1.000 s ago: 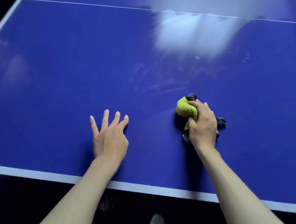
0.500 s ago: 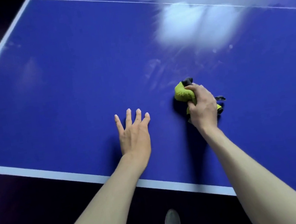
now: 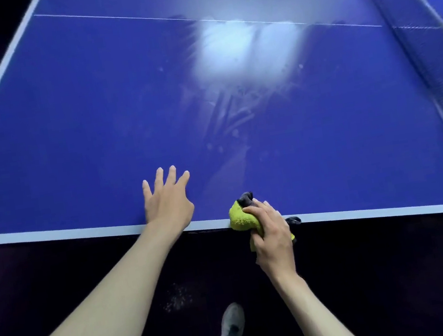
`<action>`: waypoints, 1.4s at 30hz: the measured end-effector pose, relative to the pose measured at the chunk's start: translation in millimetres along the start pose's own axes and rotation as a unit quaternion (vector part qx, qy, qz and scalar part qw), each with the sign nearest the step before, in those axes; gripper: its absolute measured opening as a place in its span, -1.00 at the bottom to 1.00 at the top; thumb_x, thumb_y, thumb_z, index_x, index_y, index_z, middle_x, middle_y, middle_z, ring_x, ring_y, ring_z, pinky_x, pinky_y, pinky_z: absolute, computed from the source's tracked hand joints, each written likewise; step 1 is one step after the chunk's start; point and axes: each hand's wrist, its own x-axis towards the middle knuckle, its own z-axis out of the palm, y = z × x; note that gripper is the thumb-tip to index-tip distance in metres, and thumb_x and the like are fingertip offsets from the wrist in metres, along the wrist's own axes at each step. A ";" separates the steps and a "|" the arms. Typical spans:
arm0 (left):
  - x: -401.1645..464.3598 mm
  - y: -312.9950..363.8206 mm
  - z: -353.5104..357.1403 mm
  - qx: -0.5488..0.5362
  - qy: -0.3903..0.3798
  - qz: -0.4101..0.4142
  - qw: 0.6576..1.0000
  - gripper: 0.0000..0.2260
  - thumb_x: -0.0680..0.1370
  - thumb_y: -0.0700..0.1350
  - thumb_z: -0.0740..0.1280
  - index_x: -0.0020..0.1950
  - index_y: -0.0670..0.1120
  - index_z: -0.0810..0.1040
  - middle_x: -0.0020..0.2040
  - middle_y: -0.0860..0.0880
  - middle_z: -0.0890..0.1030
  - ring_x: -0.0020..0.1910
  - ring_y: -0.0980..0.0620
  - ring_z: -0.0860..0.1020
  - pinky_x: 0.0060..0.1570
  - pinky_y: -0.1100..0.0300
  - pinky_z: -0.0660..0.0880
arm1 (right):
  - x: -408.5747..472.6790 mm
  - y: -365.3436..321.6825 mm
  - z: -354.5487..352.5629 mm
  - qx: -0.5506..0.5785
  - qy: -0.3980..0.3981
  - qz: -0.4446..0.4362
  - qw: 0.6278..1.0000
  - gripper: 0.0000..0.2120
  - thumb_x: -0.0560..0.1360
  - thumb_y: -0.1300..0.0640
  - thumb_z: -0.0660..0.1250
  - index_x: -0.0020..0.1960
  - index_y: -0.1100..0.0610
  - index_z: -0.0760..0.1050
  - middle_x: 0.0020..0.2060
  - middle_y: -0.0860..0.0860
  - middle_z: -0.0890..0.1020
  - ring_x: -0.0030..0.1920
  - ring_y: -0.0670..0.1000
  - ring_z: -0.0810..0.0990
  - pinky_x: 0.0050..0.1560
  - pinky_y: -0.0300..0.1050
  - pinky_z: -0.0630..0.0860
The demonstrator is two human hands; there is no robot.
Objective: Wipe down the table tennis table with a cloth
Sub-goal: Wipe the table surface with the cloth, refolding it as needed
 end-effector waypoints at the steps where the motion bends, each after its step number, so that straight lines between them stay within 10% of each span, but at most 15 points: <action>1: 4.5 -4.9 -1.5 0.004 0.000 -0.002 1.000 -0.31 0.58 -0.24 0.15 0.67 0.12 0.02 0.68 0.02 -0.03 0.65 -0.09 -0.14 0.59 -0.20 -0.10 | 5.2 0.0 -1.5 0.000 -0.002 0.001 1.000 -0.45 0.38 0.23 0.21 0.29 -0.16 0.57 0.42 -0.28 0.50 0.55 -0.10 0.32 0.57 0.01 0.21; 18: 39.7 -26.2 22.6 0.112 0.054 -0.015 0.992 -0.14 0.56 -0.32 0.22 0.65 0.19 -0.20 0.68 0.11 -0.08 0.66 -0.11 -0.15 0.54 -0.35 -0.20 | 299.9 -24.8 22.2 -0.013 0.099 0.010 0.995 -0.49 0.42 0.24 0.25 0.33 -0.03 0.56 0.26 0.03 0.62 0.42 0.16 0.48 0.45 0.18 0.34; 34: 18.8 -72.4 -20.1 0.069 -0.031 0.053 0.996 -0.32 0.61 -0.20 0.19 0.66 0.16 0.00 0.68 0.00 -0.08 0.64 -0.14 -0.21 0.57 -0.28 -0.15 | 1.5 -82.1 90.9 -0.002 0.016 -0.042 0.999 -0.38 0.36 0.36 0.38 0.33 -0.12 0.56 0.43 -0.21 0.52 0.52 -0.04 0.38 0.53 0.12 0.28; 42: 24.7 -145.6 -20.4 0.082 0.001 -0.008 0.997 -0.25 0.57 -0.24 0.17 0.67 0.16 -0.09 0.68 0.02 -0.07 0.65 -0.15 -0.13 0.57 -0.25 -0.12 | 21.5 -88.2 91.6 -0.003 0.013 -0.008 1.000 -0.41 0.40 0.35 0.32 0.32 -0.12 0.56 0.44 -0.19 0.51 0.57 -0.01 0.32 0.61 0.11 0.14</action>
